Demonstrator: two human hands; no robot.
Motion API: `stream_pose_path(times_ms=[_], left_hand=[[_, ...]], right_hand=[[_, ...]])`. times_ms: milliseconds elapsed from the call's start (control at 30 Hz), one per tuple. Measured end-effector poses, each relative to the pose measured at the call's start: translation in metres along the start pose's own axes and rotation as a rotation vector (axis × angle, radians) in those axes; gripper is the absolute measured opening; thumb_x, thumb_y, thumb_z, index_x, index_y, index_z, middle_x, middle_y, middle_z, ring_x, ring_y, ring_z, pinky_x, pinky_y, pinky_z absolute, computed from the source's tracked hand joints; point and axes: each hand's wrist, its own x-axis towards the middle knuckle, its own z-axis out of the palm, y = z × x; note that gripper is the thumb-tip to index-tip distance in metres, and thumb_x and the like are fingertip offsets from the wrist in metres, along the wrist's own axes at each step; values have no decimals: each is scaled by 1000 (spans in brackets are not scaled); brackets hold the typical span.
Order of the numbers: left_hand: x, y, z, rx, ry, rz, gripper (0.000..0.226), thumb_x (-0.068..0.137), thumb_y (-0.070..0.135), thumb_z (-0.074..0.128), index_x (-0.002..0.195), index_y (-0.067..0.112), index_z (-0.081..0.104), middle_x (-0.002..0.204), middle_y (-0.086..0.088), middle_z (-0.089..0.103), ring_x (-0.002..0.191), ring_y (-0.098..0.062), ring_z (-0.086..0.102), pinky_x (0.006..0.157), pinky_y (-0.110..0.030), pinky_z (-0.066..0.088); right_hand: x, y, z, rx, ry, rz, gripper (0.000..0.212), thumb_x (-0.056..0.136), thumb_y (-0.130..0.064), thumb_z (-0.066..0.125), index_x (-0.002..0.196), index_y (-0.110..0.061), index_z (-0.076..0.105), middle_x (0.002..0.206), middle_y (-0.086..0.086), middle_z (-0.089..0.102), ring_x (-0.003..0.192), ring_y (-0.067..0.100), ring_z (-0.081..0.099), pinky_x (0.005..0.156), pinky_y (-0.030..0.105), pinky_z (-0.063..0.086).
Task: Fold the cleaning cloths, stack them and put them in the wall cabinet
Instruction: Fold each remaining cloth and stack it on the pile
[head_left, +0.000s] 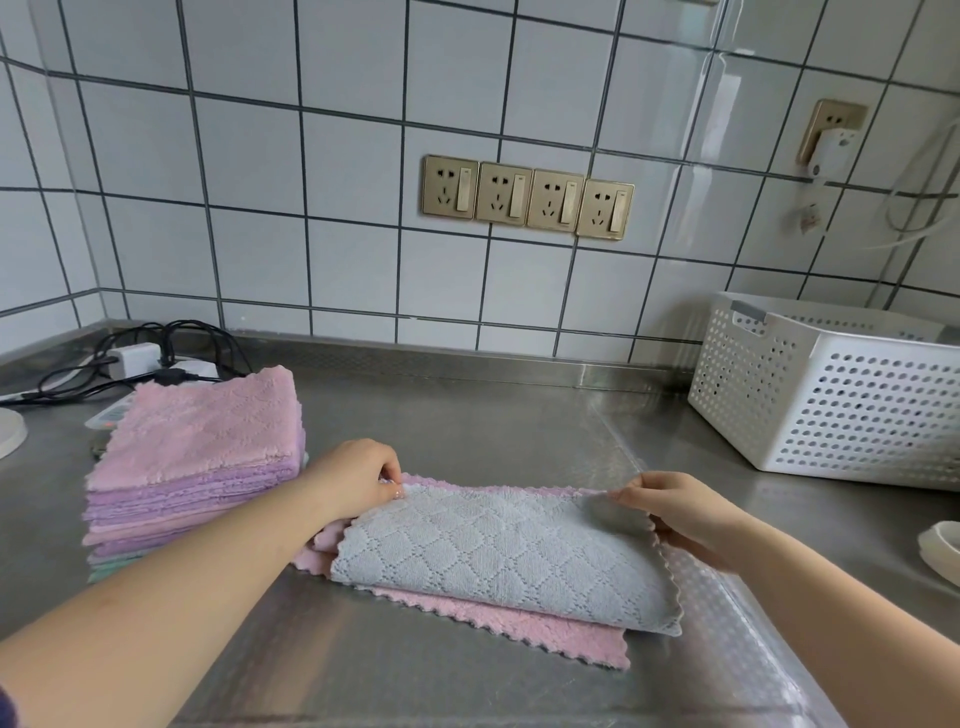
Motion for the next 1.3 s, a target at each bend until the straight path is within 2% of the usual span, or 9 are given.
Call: stream_pose_path(times_ms=[233,400,600,700,767,833,1000,1133,1300], left_hand=[[-3,5,-4,-109,129,-25,15,82,23,68,71,29,59,81,9,56,78,-12,55,71,-23,40],[-4,5,-10,-38,-20,-23,15,81,27,69,94,20,70,90,8,61,84,-10,56,73,-20,41],[-11,14,-29,-159,143,-2,5,84,22,67,80,22,63,70,17,52,62,1,48,53,-9,30],[-15,20,-46,-267,232,-13,8,83,21,69,79,20,63,69,16,53,60,1,48,53,-10,32],[-19,23,-57,-289,257,-8,8,82,21,70,78,19,63,69,15,56,61,-1,50,55,-11,35],[-24,24,-65,-266,251,-13,7,81,22,71,80,18,65,74,10,60,67,-8,56,60,-16,39],[-32,26,-66,-93,144,-26,6,85,20,64,88,17,68,91,4,65,87,-13,58,75,-23,43],[-34,24,-64,-84,118,-41,8,87,21,63,91,17,68,87,8,59,83,-10,54,70,-20,39],[-35,19,-65,-102,117,-37,3,86,21,64,84,23,65,88,9,61,87,-11,58,73,-21,42]], right_hand=[[-5,5,-3,-278,313,-217,14,85,-31,67,77,-20,71,49,-13,57,47,2,51,49,12,38],[-13,6,-3,-312,347,-263,14,83,-31,68,74,-21,70,50,-10,59,46,0,51,50,14,38],[-20,5,-7,-177,389,-292,14,82,-30,70,72,-20,71,57,-7,60,54,8,49,58,24,39],[-27,0,-13,-6,322,-280,13,85,-22,68,80,-11,73,64,-6,61,55,5,49,54,16,41],[-30,-5,-15,150,173,-234,14,86,-17,65,87,-4,71,90,-9,66,76,5,60,69,17,49],[-29,-5,-13,63,103,-198,16,87,-19,64,90,-5,71,103,-13,63,91,7,61,83,24,48],[-8,1,5,-326,211,-135,20,87,-31,63,79,-13,64,75,0,60,67,13,50,60,25,38],[8,0,18,-416,188,-101,17,89,-33,60,82,-18,61,81,-1,60,70,14,52,57,23,37],[18,7,11,-33,77,67,29,88,-35,57,95,-8,66,103,24,66,80,26,55,71,34,38]])
